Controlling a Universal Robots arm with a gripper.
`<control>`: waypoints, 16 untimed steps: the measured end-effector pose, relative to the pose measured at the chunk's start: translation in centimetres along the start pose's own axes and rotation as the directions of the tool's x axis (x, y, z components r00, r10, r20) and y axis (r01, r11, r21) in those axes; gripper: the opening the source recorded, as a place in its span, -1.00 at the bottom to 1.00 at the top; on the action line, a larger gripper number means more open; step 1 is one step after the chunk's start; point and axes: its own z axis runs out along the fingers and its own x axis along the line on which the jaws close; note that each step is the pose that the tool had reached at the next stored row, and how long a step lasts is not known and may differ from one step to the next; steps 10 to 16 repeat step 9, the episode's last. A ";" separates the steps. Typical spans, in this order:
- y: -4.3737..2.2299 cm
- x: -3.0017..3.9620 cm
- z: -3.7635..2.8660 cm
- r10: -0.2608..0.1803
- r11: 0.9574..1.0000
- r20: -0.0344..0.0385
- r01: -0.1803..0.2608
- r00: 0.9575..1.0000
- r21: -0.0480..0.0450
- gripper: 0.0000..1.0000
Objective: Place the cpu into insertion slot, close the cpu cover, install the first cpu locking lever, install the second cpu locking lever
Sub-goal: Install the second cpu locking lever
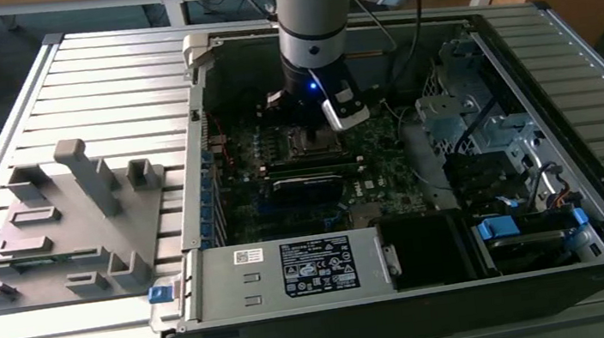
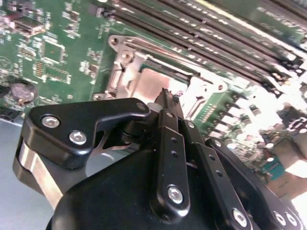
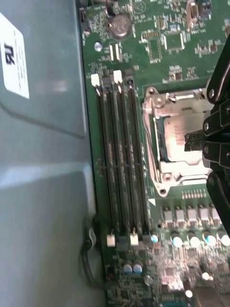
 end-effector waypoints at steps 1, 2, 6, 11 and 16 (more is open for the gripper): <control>0.09 -0.23 0.02 0.000 1.000 0.000 0.000 1.000 0.002 -0.80; 0.15 -0.43 0.03 0.000 1.000 0.000 0.000 1.000 0.003 -0.80; 0.18 -0.50 0.04 0.000 1.000 0.000 0.000 1.000 0.003 -0.80; 0.18 -0.52 0.04 0.000 1.000 0.000 0.000 1.000 0.003 -0.80; 0.18 -0.52 0.04 0.000 1.000 0.000 0.000 1.000 0.003 -0.80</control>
